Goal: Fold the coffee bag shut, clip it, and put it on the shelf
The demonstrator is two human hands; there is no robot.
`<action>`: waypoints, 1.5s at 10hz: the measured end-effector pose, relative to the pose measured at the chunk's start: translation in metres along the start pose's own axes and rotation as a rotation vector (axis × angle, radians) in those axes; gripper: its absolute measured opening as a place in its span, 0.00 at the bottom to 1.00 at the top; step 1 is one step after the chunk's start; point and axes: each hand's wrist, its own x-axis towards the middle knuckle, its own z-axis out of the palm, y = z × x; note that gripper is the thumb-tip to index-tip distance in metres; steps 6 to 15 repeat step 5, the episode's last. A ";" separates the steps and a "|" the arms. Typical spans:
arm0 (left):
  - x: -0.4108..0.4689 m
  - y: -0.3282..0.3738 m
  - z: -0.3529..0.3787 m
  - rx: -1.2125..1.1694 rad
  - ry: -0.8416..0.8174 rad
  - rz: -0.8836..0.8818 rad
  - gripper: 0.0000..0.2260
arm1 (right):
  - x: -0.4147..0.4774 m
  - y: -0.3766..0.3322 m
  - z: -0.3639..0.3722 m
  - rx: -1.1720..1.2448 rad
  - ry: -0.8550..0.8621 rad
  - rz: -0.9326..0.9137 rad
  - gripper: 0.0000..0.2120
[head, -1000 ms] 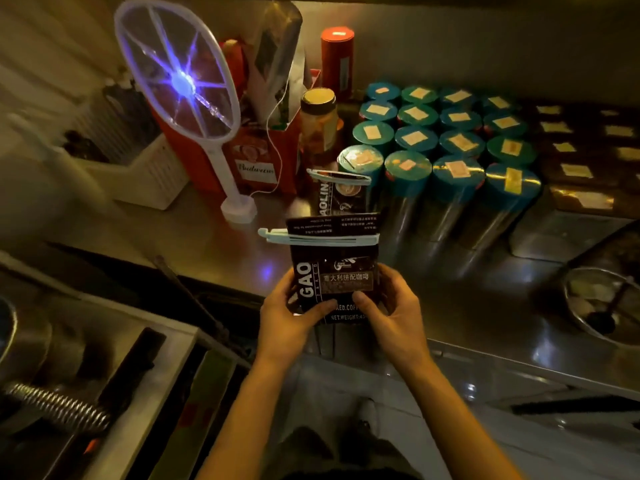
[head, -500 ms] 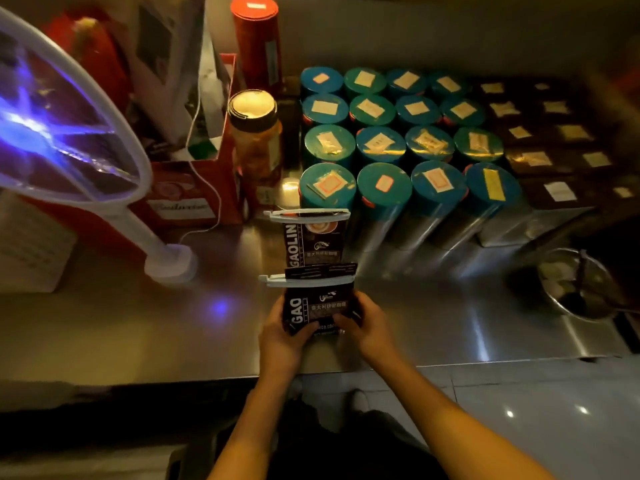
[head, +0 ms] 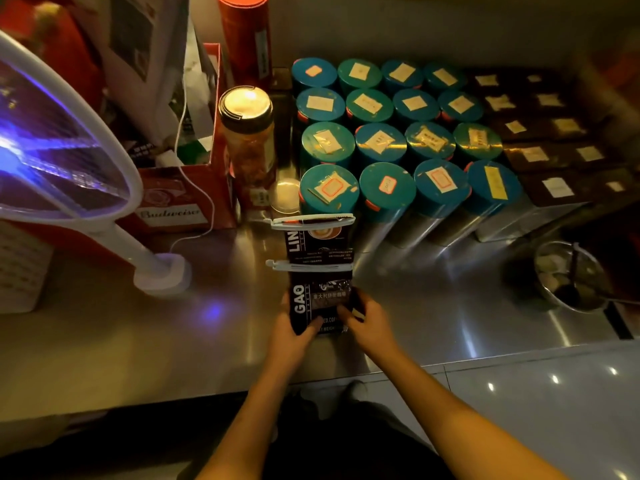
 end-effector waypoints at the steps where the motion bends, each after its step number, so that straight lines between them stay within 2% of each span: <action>1: -0.005 0.003 -0.004 0.016 0.024 0.009 0.27 | -0.006 -0.002 0.002 -0.008 0.004 0.008 0.23; 3: -0.010 0.008 -0.008 0.045 0.000 0.087 0.25 | -0.014 -0.006 0.000 0.006 0.065 -0.008 0.28; 5: -0.043 0.016 -0.004 0.115 0.066 0.214 0.26 | -0.053 0.000 -0.003 -0.016 0.107 -0.067 0.26; 15: -0.043 0.016 -0.004 0.115 0.066 0.214 0.26 | -0.053 0.000 -0.003 -0.016 0.107 -0.067 0.26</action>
